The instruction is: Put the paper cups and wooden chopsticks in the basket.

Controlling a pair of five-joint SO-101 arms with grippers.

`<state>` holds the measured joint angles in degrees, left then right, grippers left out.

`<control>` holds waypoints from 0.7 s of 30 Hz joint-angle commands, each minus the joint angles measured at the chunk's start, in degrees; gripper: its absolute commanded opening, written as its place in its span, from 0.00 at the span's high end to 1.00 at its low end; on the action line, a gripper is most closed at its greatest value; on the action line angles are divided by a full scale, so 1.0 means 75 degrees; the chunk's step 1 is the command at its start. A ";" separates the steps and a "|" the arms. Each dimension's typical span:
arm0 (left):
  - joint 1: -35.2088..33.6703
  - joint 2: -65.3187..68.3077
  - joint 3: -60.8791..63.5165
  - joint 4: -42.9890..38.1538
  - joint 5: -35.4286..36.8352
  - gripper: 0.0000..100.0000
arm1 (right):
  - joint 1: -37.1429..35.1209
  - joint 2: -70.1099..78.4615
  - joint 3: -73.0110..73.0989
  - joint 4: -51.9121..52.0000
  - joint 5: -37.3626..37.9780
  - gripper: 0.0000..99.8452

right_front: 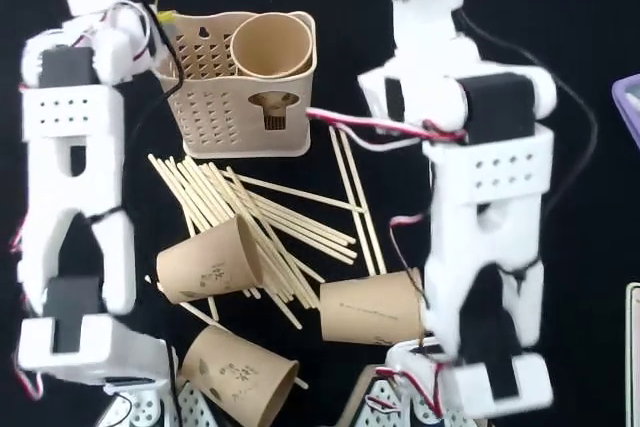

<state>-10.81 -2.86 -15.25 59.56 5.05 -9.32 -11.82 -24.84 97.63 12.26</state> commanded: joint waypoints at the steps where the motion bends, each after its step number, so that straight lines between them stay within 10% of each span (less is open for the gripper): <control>1: -0.0135 -0.1313 -0.0428 0.0668 0.0000 0.76 | 0.0070 -0.1037 0.1401 -0.0527 0.0082 0.83; 12: -0.1213 -0.2098 -0.0404 0.3141 -0.0035 0.76 | -0.2356 -0.3933 0.6101 -0.1911 0.0481 0.83; 21: -0.3569 -0.2098 0.1940 0.2426 0.0023 0.76 | -0.4947 -0.4941 0.9747 -0.4642 -0.0246 0.83</control>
<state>-30.95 -17.10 -6.99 81.54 5.14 -42.02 -46.29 44.97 67.38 12.88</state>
